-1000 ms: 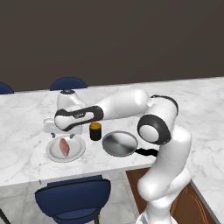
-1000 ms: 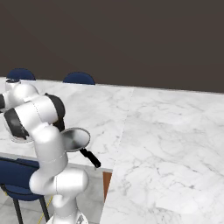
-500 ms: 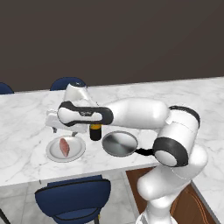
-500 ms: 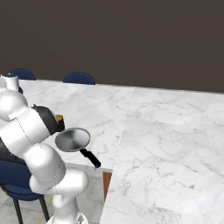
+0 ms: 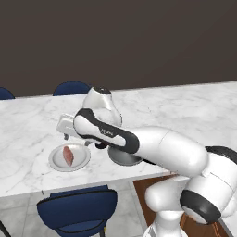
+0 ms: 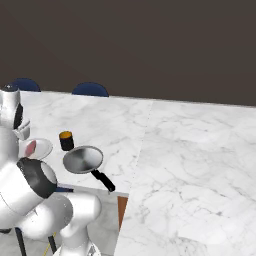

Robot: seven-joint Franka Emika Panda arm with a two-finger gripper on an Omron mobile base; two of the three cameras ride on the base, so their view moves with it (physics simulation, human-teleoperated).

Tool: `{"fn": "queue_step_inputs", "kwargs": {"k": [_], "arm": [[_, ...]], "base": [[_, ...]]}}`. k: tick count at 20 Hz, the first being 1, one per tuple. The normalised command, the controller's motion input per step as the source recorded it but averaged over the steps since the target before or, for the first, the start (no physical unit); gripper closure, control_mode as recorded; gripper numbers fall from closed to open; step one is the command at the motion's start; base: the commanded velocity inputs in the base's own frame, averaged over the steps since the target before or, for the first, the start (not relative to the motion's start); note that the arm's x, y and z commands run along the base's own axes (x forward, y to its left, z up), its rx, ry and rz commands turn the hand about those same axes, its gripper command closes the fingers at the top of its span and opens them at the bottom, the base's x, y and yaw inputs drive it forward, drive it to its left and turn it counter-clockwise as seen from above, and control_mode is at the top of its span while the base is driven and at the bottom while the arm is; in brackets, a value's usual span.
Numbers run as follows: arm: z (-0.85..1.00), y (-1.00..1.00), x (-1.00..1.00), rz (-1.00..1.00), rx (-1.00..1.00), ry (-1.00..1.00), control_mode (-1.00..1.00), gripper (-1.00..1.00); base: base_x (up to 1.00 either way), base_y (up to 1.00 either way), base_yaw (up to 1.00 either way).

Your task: Pick up the pan with the steak in it and place it on the dining table. Then place the steak on the plate.

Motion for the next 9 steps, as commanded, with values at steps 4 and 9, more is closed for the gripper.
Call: {"fn": "queue_step_inputs", "kwargs": {"k": [4,9], "arm": [[0.33,-0.38,-0.57,-0.02,0.11,-0.08,-1.00,-1.00],[0.25,-0.46,-0.66,0.00,0.09,-0.12,-1.00,-1.00]], "base": [[0.00,0.00,0.00],[0.00,0.00,0.00]]}}
